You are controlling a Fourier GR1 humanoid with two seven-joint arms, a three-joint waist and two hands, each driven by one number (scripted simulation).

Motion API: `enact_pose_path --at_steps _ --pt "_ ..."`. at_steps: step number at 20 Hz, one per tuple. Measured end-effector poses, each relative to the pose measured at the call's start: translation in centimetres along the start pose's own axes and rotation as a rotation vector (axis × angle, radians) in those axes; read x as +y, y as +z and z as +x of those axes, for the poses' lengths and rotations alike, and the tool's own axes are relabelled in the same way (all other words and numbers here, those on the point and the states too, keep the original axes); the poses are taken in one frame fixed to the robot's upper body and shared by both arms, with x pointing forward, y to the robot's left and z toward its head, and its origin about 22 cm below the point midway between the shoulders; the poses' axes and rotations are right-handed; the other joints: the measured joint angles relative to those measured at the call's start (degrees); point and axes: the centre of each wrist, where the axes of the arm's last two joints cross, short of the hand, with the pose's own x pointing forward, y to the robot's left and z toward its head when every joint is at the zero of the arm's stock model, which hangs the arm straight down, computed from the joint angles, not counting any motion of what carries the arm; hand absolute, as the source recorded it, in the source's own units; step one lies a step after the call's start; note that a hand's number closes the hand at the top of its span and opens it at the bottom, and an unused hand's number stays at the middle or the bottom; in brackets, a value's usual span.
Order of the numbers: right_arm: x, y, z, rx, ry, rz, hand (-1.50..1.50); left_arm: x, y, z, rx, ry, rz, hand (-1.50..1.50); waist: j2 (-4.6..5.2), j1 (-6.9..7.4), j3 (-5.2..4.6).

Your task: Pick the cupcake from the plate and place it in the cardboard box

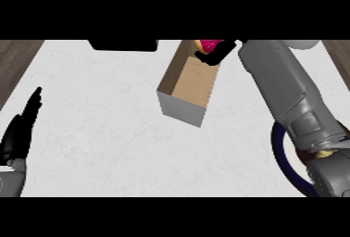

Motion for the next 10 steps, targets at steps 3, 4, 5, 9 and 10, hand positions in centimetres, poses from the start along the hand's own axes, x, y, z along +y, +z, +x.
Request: enact_pose_path --at_steps 3,4,5,9,10 --pt "1.7 -1.2 0.9 0.022 -0.002 0.013 1.50 -0.4 -0.3 0.4 -0.006 -0.001 -0.008 0.00 0.30 0.48 -0.01" --pt "2.2 -1.3 0.9 0.027 -0.003 0.014 1.50 -0.3 -0.6 0.5 -0.007 0.001 -0.009 0.00 0.38 0.56 -0.02" --pt "2.9 -1.6 1.1 0.037 -0.002 0.020 1.50 -0.5 -0.5 0.4 -0.012 0.002 -0.011 0.00 0.44 0.77 -0.01" --pt "5.0 -2.1 1.6 0.078 0.034 0.016 1.50 -1.1 -0.9 0.9 -0.023 0.004 -0.016 0.00 0.76 1.40 -0.02" --pt "5.5 -2.2 1.5 0.095 0.041 0.008 1.50 -0.9 -1.0 1.1 -0.026 0.002 -0.019 0.00 0.88 1.68 -0.02"
